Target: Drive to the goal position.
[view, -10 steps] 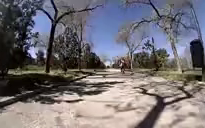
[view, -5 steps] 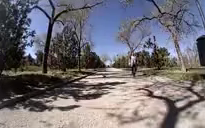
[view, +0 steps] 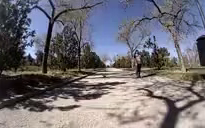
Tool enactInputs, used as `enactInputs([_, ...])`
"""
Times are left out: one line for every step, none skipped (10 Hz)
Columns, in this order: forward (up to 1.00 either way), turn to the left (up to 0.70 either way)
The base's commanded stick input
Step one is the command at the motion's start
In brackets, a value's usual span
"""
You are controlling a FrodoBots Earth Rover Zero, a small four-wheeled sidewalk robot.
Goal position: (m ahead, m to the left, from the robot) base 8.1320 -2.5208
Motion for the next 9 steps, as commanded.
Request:
enactInputs([0.01,0.0])
enactInputs([0.48,0.0])
enactInputs([0.64,0.0])
enactInputs([0.0,0.0])
enactInputs([0.21,0.0])
enactInputs([0.85,0.0])
enactInputs([0.85,0.0])
enactInputs([0.02,0.0])
enactInputs([0.85,0.0])
